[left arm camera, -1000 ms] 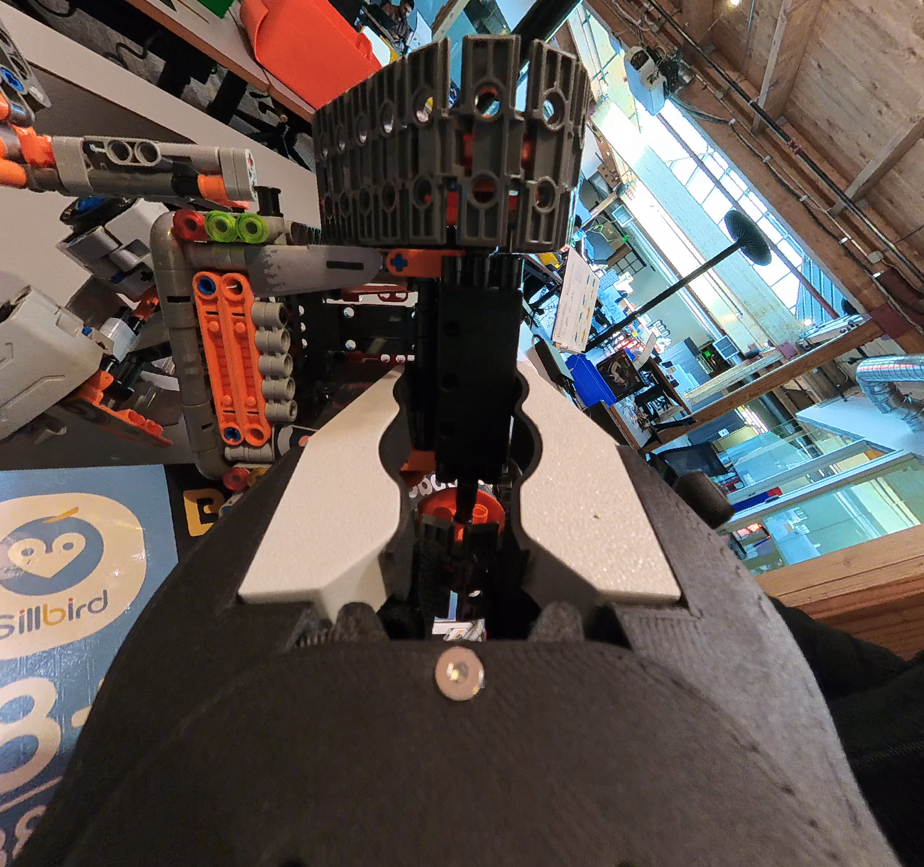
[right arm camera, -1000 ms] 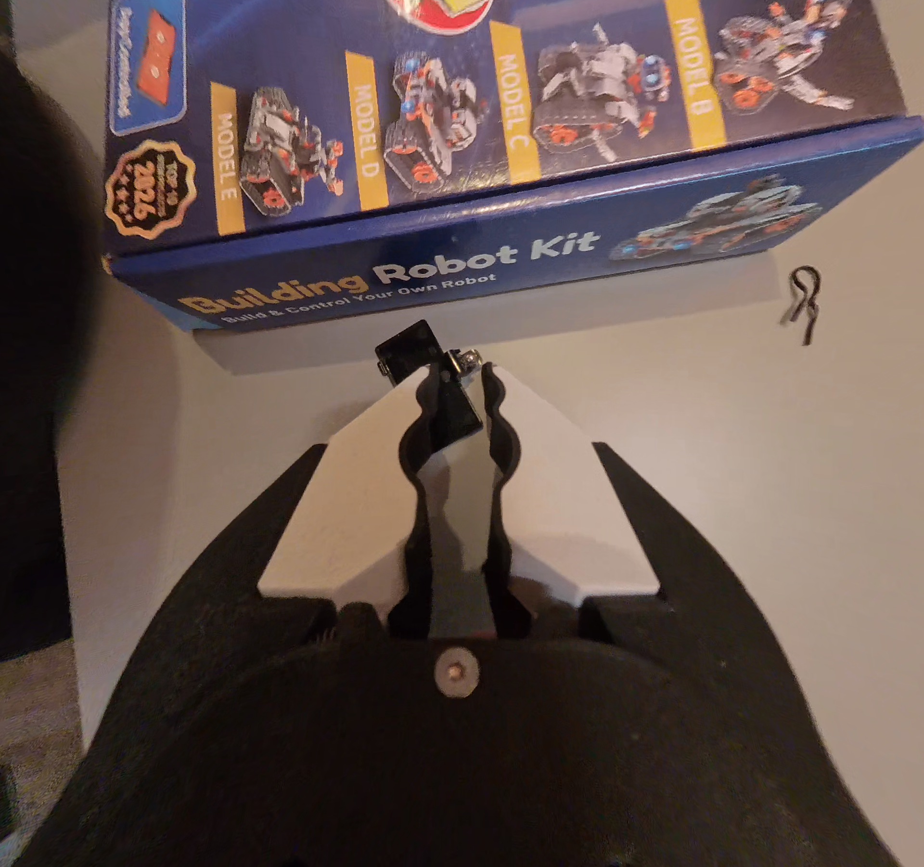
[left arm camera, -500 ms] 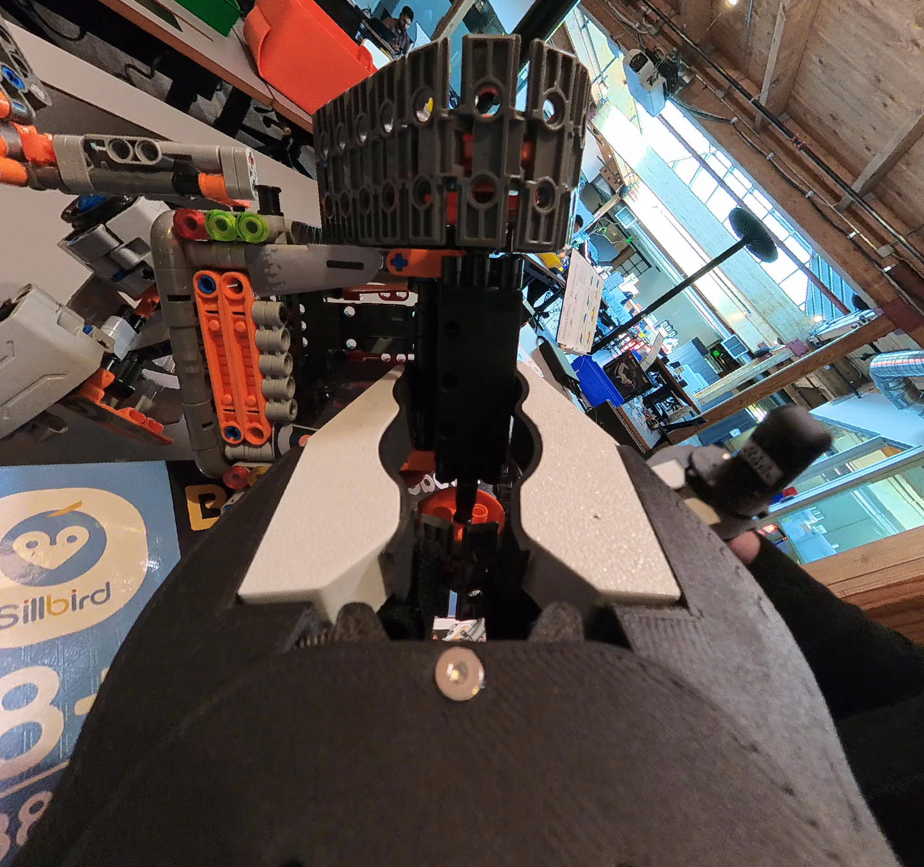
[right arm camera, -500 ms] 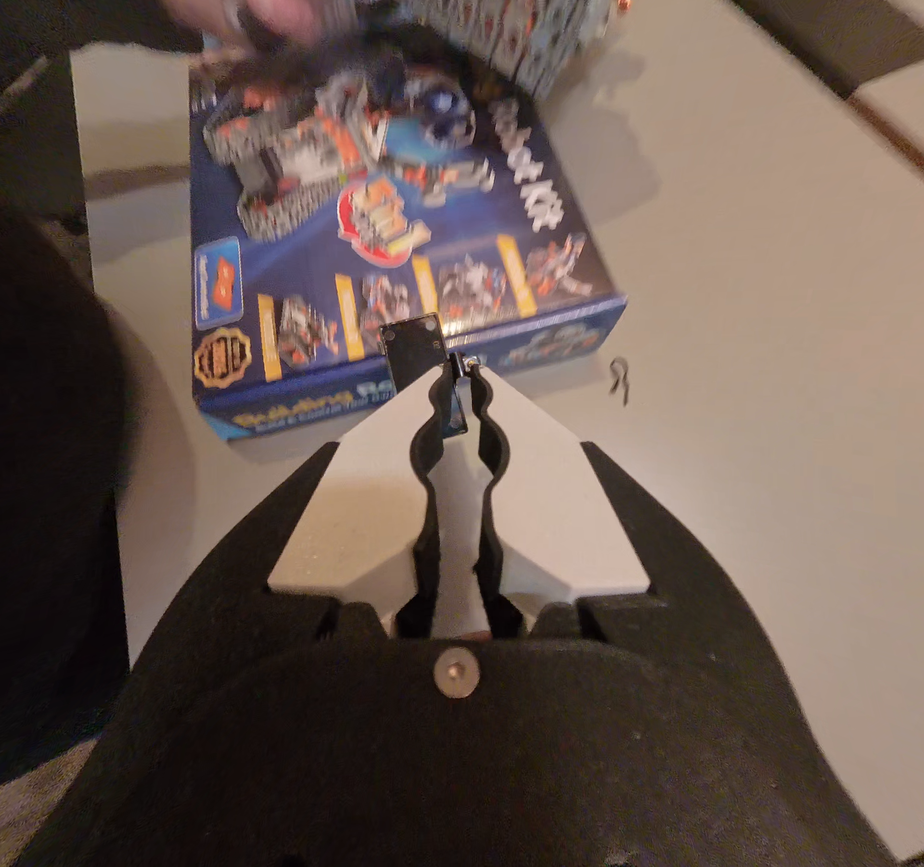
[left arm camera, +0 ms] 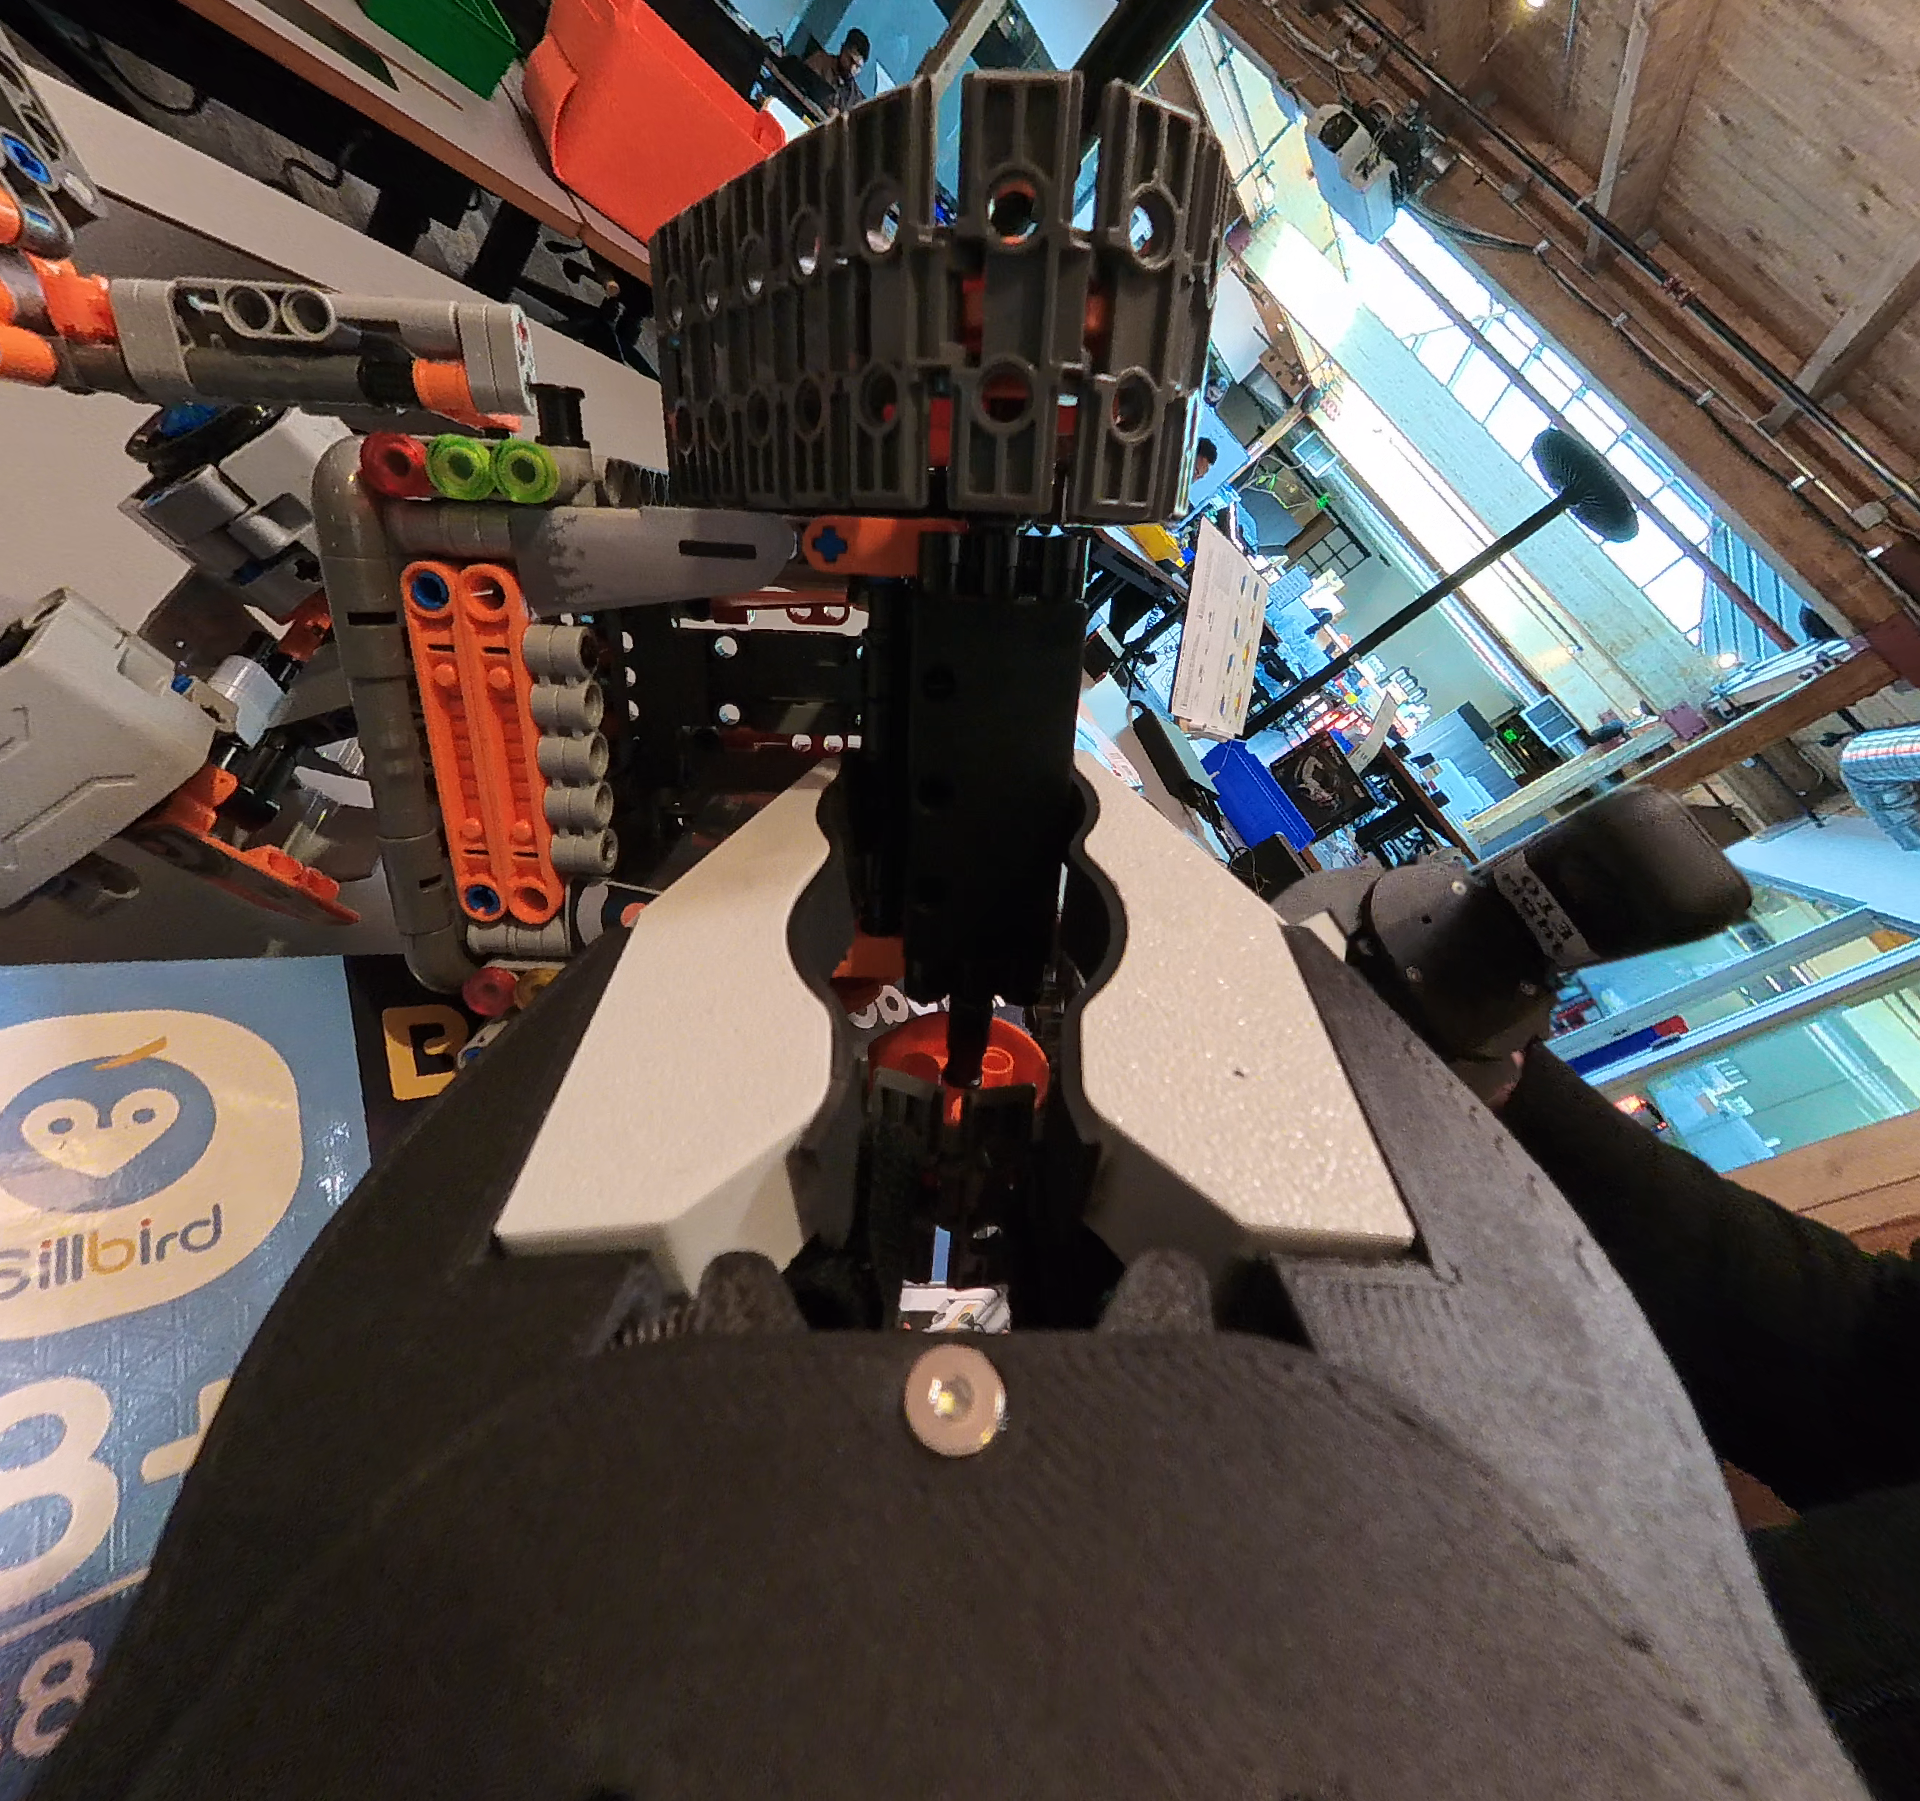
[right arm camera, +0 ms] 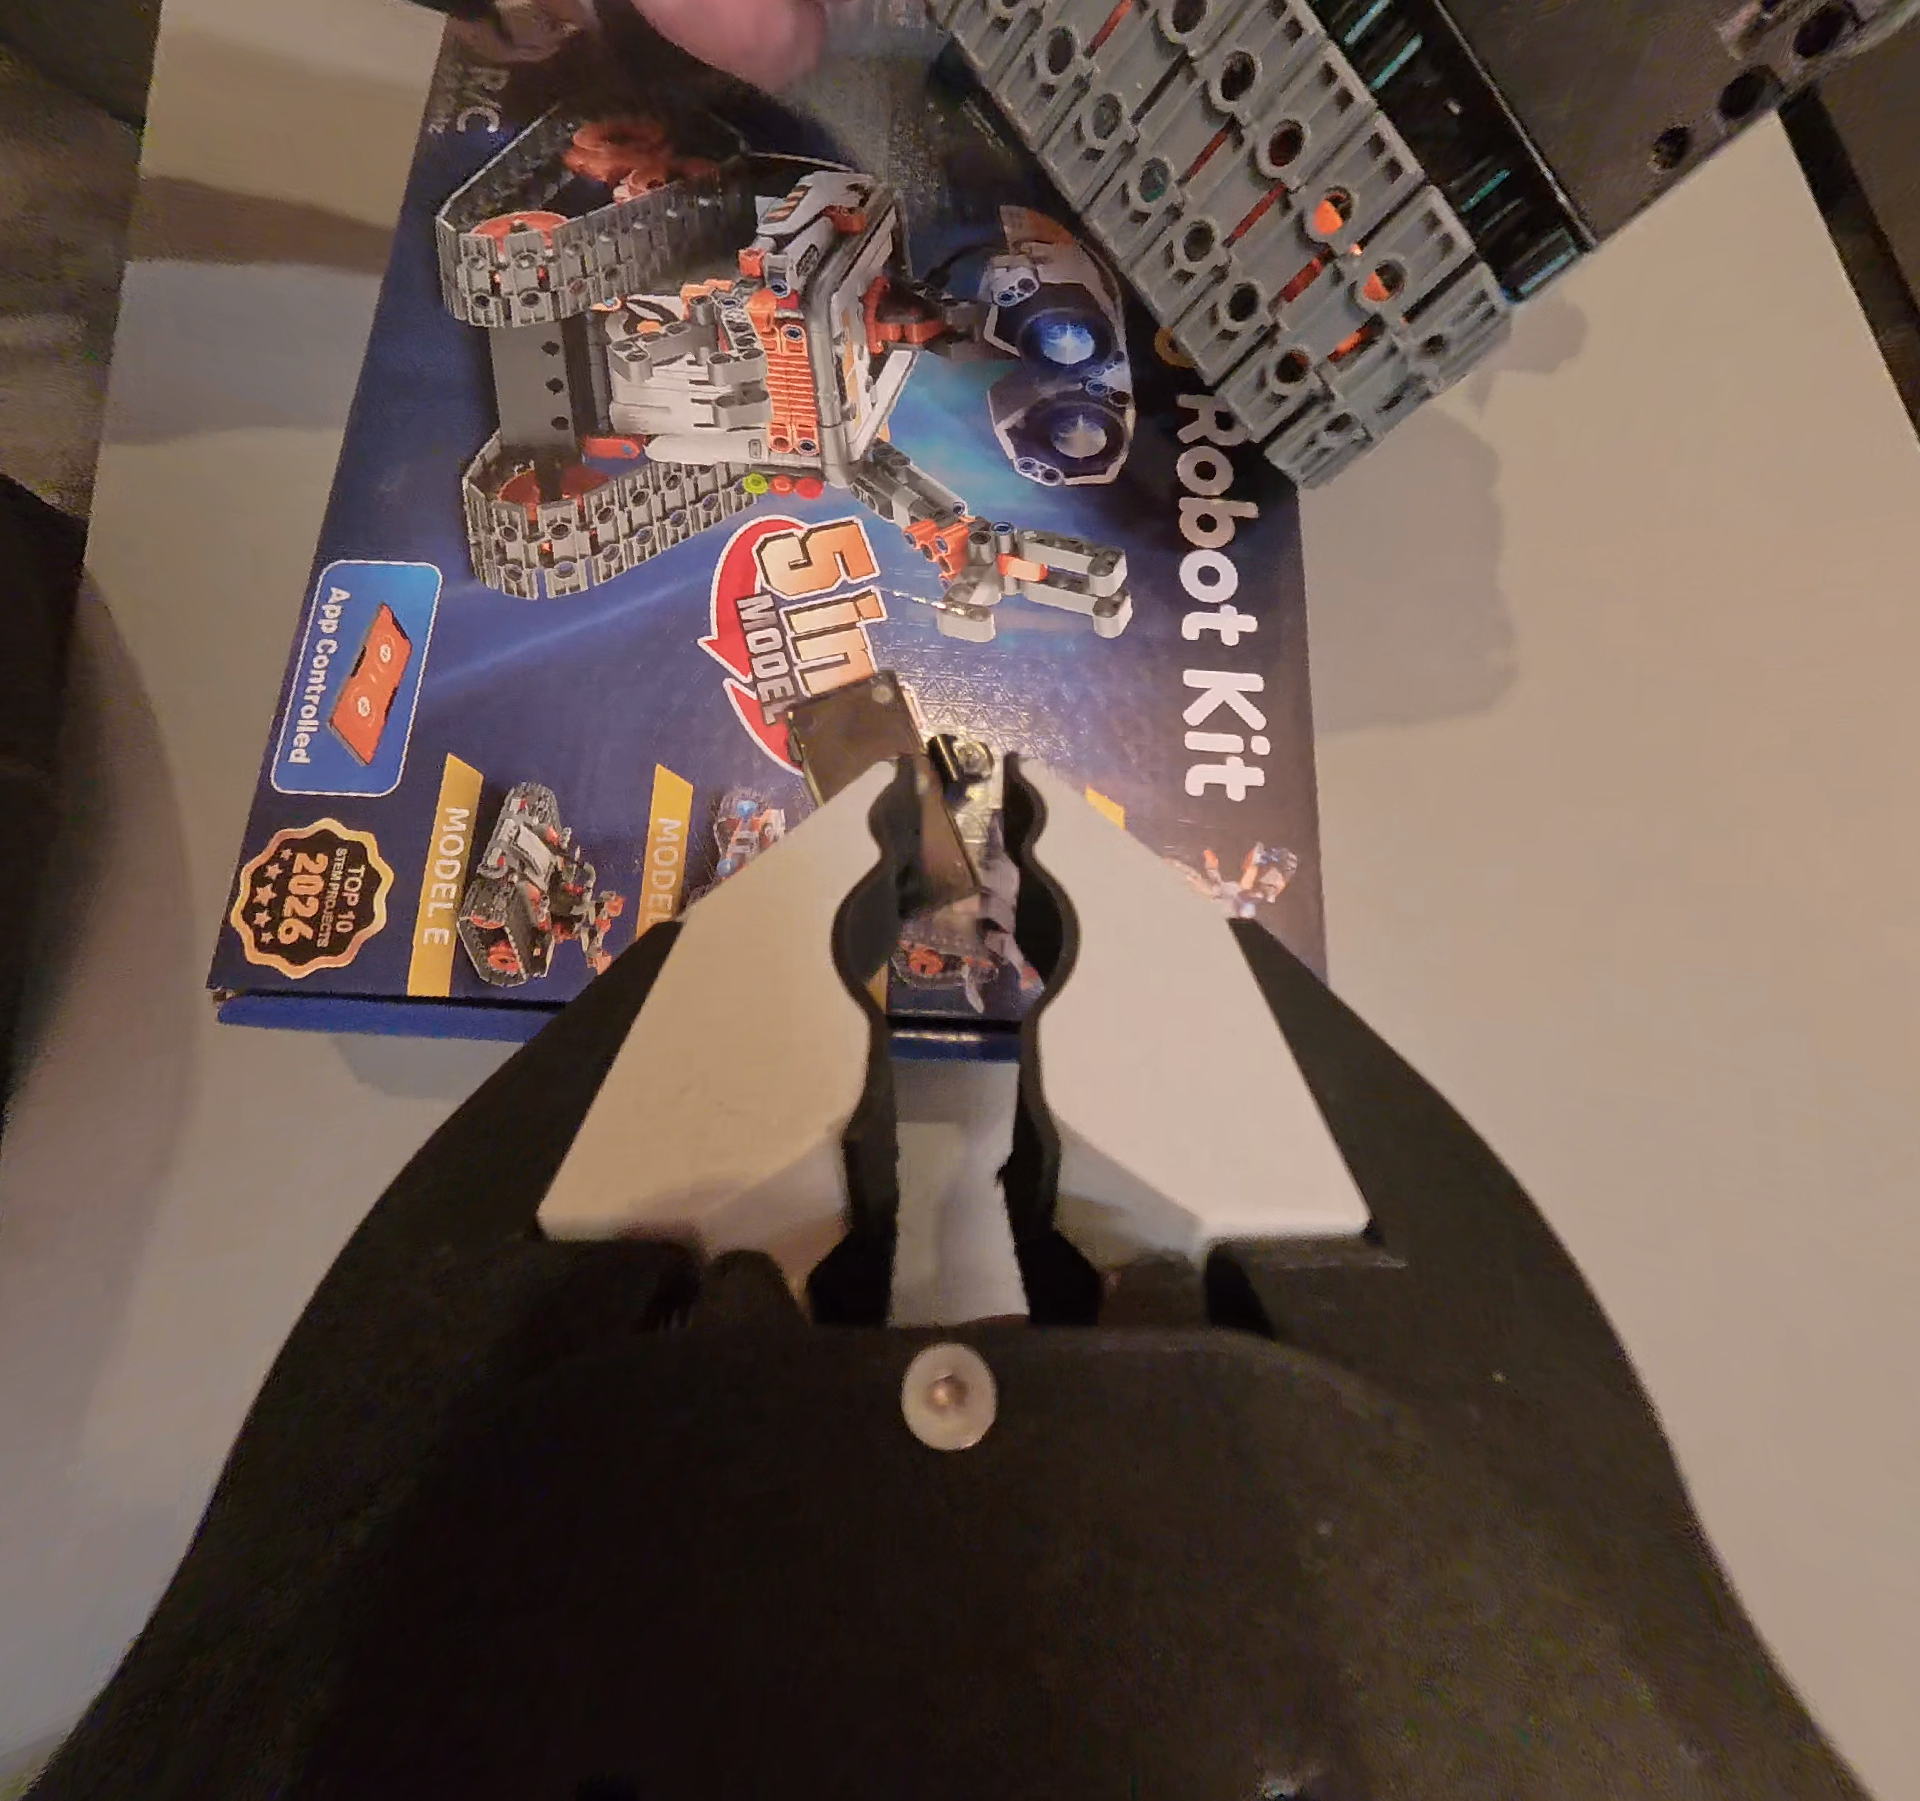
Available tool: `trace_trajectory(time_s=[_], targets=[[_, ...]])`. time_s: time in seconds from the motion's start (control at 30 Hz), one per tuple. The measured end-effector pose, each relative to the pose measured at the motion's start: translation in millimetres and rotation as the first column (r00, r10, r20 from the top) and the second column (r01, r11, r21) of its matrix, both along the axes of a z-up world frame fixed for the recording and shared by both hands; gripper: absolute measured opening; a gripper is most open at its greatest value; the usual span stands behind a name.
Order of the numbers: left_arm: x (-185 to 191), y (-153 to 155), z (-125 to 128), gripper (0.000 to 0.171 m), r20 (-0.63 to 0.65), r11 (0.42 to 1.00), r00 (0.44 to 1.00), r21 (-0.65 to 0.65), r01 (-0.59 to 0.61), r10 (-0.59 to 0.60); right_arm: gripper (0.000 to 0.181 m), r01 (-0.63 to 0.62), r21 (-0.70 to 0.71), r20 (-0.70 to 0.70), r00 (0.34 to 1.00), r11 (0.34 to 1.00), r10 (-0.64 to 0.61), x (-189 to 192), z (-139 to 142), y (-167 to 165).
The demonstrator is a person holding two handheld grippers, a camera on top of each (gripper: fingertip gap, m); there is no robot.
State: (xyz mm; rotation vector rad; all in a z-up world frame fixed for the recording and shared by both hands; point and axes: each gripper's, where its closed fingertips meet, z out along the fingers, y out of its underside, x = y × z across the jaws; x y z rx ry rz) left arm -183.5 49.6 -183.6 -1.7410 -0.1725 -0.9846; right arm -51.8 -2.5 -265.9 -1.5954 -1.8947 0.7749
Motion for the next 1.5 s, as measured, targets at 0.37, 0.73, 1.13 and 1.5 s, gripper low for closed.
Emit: trace_trajectory(time_s=[0.37, 0.73, 1.13, 1.5], targets=[[-1, -1, 0, 0.034, 0.008, 1.000, 1.000, 0.010, -0.002, 0.002, 0.022, 0.094, -0.144, -0.059, 0.993, 0.985, -0.103, 24, -3, 0], [0, 0, -1, 0.034, -0.007, 1.000, 1.000, 0.007, 0.005, -0.004, 0.025, -0.103, -0.078, -0.044, 0.994, 0.992, 0.100, 15, -14, -1], [0, 0, -1, 0.034, -0.008, 1.000, 1.000, 0.013, -0.003, 0.003, 0.025, 0.052, -0.098, -0.086, 0.994, 0.994, -0.061, 32, -12, 23], [1, 1, -2, 0.034, -0.016, 1.000, 1.000, 0.008, -0.004, 0.004, 0.034, 0.223, -0.094, -0.078, 0.970, 0.970, -0.231, 55, -14, 52]])
